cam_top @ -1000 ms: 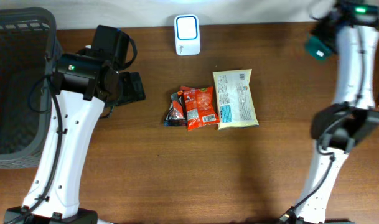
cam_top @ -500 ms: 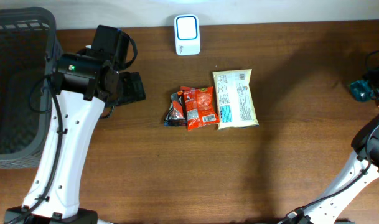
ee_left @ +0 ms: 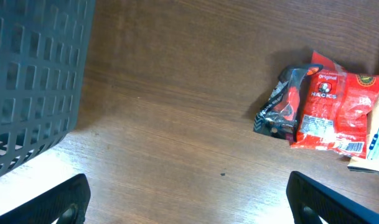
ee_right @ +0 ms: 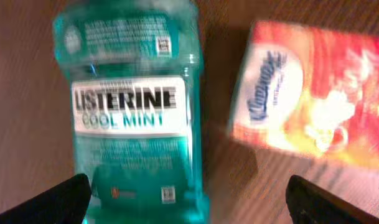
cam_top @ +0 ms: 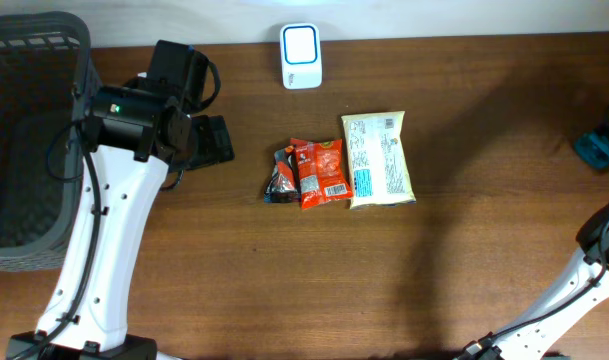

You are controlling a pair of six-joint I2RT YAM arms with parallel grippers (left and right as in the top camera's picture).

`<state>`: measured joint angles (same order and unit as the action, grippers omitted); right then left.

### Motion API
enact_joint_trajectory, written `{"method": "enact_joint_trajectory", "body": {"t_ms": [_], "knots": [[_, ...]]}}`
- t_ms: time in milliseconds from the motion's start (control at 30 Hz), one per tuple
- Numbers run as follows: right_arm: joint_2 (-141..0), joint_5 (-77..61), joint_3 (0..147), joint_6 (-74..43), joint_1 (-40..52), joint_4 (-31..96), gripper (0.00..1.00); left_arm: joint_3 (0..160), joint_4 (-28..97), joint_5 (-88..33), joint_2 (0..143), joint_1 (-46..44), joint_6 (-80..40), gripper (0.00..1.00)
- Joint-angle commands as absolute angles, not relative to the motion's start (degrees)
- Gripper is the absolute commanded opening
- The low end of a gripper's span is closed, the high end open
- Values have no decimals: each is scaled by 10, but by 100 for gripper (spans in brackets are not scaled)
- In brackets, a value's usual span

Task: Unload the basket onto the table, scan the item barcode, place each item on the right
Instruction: 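Carry the mouthwash to the right side and set it down, then return the right gripper and grasp the wet-wipes pack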

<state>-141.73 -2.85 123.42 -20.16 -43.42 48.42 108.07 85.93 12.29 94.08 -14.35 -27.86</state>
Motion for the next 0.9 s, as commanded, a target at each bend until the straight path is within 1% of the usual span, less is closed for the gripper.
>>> {"method": "enact_joint_trajectory", "body": {"t_ms": [0, 67, 133, 200, 267, 333, 400, 433, 500, 533, 600, 633, 667, 700, 767, 800, 833, 867], "knots": [[-1393, -22, 1300, -199, -435, 534, 99, 1082, 858, 129, 938, -145, -269, 99], [-1385, -70, 1375, -199, -432, 598, 99, 1082, 858, 129, 938, -145, -269, 99], [-1379, -163, 1438, -197, -423, 663, 99, 1082, 858, 129, 938, -145, -269, 99], [-1379, -303, 1460, -142, -398, 704, 99, 1082, 858, 129, 938, -145, -269, 99], [-1381, -386, 1453, -74, -361, 747, 99, 1082, 858, 129, 938, -145, -269, 99], [-1382, -387, 1440, 2, -296, 826, 99, 1082, 858, 129, 938, -145, -269, 99], [-1383, -373, 1418, 55, -235, 861, 99, 1082, 858, 129, 938, -145, -269, 99], [-1383, -347, 1399, 60, -199, 866, 99, 1082, 858, 129, 938, -145, -269, 99], [-1383, -303, 1344, 60, -121, 848, 99, 1082, 858, 129, 938, -145, -269, 99], [-1384, -288, 1326, 57, -100, 837, 99, 1082, 858, 129, 938, -145, -269, 99], [-1384, -263, 1244, 55, -21, 798, 99, 1082, 858, 129, 938, -145, -269, 99], [-1384, -263, 1227, 55, -8, 790, 100, 1082, 858, 129, 938, -145, -269, 99], [-1384, -263, 1217, 55, 1, 786, 98, 1082, 858, 129, 938, -145, -269, 99], [-1384, -263, 1200, 55, 13, 779, 95, 1082, 858, 129, 938, -145, -269, 99], [-1384, -263, 1173, 56, 31, 771, 78, 1082, 858, 129, 938, -145, -269, 99], [-1384, -261, 1161, 56, 37, 766, 63, 1082, 858, 129, 938, -145, -269, 99], [-1384, -260, 1155, 55, 38, 762, 43, 1082, 858, 129, 938, -145, -269, 99], [-1384, -260, 1155, 55, 38, 762, 40, 1082, 858, 129, 938, -145, -269, 99]]}}
